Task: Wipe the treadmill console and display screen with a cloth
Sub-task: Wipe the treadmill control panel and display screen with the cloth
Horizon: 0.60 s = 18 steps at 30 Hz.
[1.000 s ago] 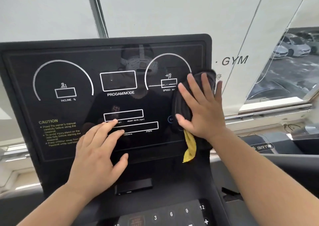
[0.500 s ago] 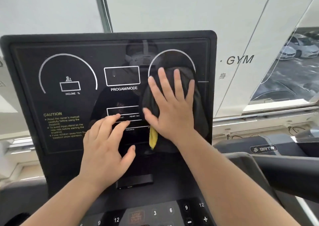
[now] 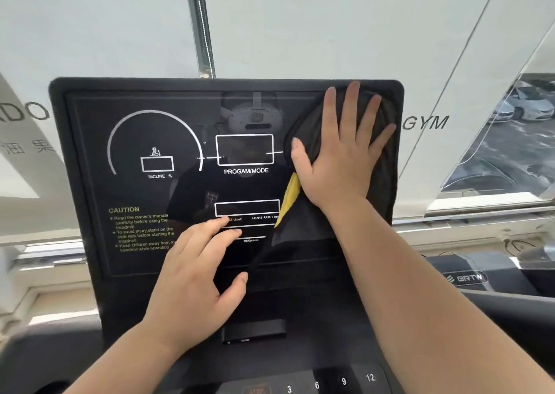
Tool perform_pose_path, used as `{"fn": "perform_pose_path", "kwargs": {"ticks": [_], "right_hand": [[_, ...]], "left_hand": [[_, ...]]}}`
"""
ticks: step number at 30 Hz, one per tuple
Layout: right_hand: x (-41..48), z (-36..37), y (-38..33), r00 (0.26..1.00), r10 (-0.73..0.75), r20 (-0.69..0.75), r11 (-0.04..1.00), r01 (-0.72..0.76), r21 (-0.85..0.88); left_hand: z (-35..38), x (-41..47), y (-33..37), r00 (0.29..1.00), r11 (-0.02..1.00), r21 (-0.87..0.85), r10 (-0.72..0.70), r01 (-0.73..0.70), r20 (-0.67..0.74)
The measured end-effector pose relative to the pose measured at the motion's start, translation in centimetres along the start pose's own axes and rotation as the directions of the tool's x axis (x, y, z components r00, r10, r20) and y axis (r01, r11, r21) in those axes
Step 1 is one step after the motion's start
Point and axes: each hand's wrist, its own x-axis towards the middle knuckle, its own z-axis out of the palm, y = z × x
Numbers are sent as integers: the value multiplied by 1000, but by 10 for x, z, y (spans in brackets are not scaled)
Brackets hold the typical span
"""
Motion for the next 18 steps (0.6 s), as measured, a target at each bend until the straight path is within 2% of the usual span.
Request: {"fn": "perform_pose_path", "kwargs": {"ticks": [5,10,14,18], "right_hand": [[-11,10,-68,980,-199,12,980,199,22],[-57,23,-113,892,-440,105,898,437,51],[-121,40,-113,784,-586,206,809,582,87],[-181,50,-99,707,-636,309,760,642,96]], "left_hand": [[-7,-15,-13,991,995,37,-87,91,-101],[-12,-38,-46,941,950,116,-262,291,-215],[-8,-68,-59,942,944,125,-280,305,-186],[-5,-94,-62,940,938,110,-314,329,-134]]}}
